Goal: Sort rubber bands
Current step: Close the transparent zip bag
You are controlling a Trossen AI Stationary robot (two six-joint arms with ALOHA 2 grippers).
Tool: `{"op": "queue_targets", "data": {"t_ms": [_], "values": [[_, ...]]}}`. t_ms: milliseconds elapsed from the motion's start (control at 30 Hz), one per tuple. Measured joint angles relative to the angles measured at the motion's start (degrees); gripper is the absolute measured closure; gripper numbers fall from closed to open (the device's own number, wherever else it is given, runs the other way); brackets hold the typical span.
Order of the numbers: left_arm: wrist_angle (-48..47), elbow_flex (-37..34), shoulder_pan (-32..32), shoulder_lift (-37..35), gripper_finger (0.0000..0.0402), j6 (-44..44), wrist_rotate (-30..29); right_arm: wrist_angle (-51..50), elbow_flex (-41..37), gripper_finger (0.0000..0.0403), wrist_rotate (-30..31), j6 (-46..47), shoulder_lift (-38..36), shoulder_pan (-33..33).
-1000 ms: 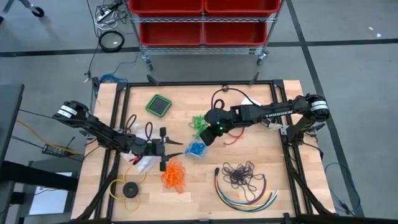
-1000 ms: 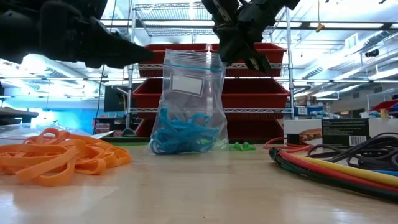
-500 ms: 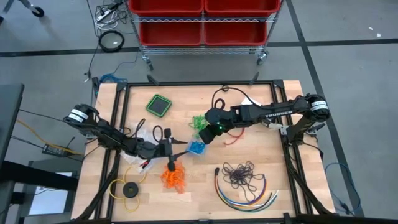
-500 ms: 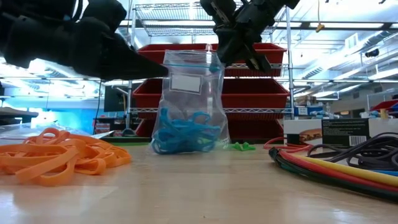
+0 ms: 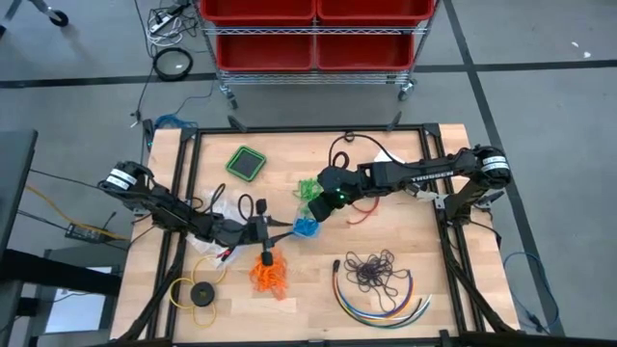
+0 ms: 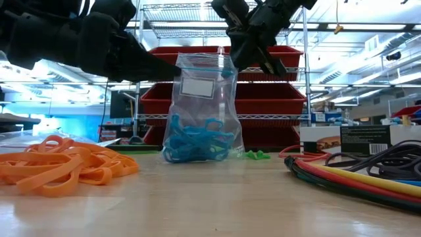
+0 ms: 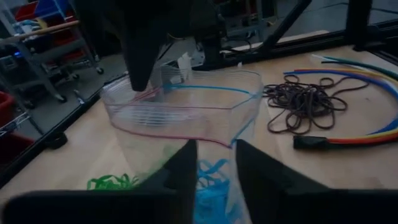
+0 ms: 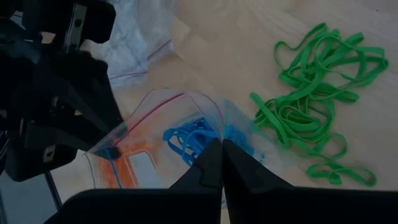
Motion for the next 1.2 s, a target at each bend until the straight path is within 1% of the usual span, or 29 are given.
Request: {"op": "queue_targets", "data": {"t_ms": [100, 133, 167, 367, 467, 600, 800, 967, 1100, 1200], "values": [[0.22, 0.0, 0.0, 0.01, 0.0366, 0.54, 1.45, -0.01, 0.0, 0.0403, 0.02, -0.19, 0.0, -0.09], [0.13, 0.0, 0.0, 0.01, 0.0382, 0.74, 1.45, 0.01, 0.0, 0.0403, 0.07, -0.37, 0.0, -0.09], [0.01, 0.0, 0.0, 0.01, 0.0391, 1.19, 1.45, 0.01, 0.0, 0.0403, 0.11, -0.74, 0.0, -0.09], [-0.7, 0.0, 0.0, -0.01, 0.0398, 2.63, 1.47, -0.02, 0.0, 0.04, 0.61, -2.55, 0.0, -0.09], [-1.78, 0.0, 0.0, 0.0, 0.0399, 3.36, 1.45, -0.22, 0.0, 0.0387, 0.45, -5.01, 0.0, -0.05], [-2.86, 0.0, 0.0, 0.01, 0.04, 3.73, 1.21, -0.3, -0.02, 0.0352, 0.23, -9.0, 0.0, 0.49], [-5.33, -0.02, -0.25, -1.71, 0.04, 4.85, -0.49, -0.36, -0.02, 0.0285, -0.02, -13.71, 0.0, 1.01], [-11.85, -0.07, -0.97, -7.2, 0.0401, 6.43, -4.36, -0.7, -0.03, 0.0251, -0.04, -15.17, -0.69, 1.22], [-18.29, -0.07, -0.67, -11.43, 0.0401, 6.5, -4.82, 0.96, -0.04, 0.0245, -0.04, -15.54, -2.15, 1.5], [-23.37, -0.07, 0.39, -12.84, 0.0401, 4.76, -4.5, 6.89, -0.04, 0.0245, 0.04, -18.21, -3.3, 2.72]]}}
